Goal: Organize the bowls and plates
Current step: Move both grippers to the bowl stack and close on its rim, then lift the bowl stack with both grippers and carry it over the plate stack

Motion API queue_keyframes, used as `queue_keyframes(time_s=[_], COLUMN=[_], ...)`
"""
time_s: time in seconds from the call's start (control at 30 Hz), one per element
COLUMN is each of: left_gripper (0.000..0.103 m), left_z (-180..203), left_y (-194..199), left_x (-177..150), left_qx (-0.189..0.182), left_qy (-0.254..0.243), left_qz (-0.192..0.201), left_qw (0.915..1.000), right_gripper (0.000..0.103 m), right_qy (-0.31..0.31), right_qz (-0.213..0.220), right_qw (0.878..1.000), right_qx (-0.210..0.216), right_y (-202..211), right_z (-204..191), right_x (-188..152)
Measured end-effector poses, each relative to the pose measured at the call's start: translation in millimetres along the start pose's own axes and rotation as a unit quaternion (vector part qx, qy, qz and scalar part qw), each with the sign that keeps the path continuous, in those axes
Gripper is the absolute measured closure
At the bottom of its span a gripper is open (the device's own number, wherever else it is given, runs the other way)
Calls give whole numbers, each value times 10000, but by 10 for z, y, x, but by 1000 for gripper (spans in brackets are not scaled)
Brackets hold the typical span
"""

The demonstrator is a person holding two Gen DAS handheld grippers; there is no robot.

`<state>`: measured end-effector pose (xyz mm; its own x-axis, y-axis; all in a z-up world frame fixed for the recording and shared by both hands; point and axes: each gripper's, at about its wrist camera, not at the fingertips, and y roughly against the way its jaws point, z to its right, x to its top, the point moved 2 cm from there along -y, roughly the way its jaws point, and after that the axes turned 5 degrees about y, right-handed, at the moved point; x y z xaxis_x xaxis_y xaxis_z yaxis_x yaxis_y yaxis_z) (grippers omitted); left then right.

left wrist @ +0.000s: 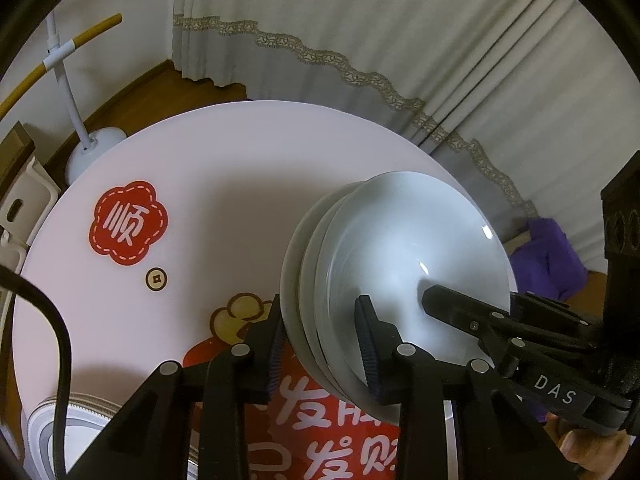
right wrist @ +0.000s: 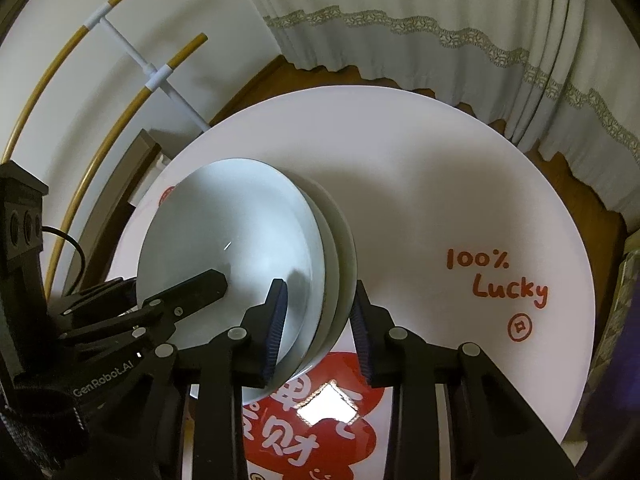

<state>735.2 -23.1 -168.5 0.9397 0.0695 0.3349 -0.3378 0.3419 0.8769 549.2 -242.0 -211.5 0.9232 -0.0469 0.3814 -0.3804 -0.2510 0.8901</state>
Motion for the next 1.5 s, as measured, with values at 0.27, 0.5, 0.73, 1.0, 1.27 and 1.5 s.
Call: queue_keyframes(time_s=[0.27, 0.5, 0.73, 1.0, 1.27, 1.5], left_gripper=[76, 76, 76, 76, 76, 76], left_z=[29, 36, 40, 95, 81, 12], left_y=[72, 118, 217, 488, 901, 1386], left_x=[-32, -49, -88, -232, -527, -863], left_qx=[24, 53, 35, -17, -104, -112], left_qy=[10, -13, -27, -83, -122, -135], left_qz=[26, 53, 127, 261, 414, 643], left_qw=[10000, 10000, 9999, 9996, 9990, 9978], right_gripper=[72, 72, 72, 72, 72, 72], right_qy=[46, 42, 55, 88, 172, 288], right_qz=[-5, 16, 82, 213, 369, 578], right_qw=[10000, 10000, 9999, 9997, 9992, 9979], right_qx=[-11, 14, 23, 7, -37, -60], right_y=[-4, 10, 90, 297, 599, 925], right_z=[-29, -33, -74, -125, -281, -557], right_x=[4, -16, -38, -89, -269, -531])
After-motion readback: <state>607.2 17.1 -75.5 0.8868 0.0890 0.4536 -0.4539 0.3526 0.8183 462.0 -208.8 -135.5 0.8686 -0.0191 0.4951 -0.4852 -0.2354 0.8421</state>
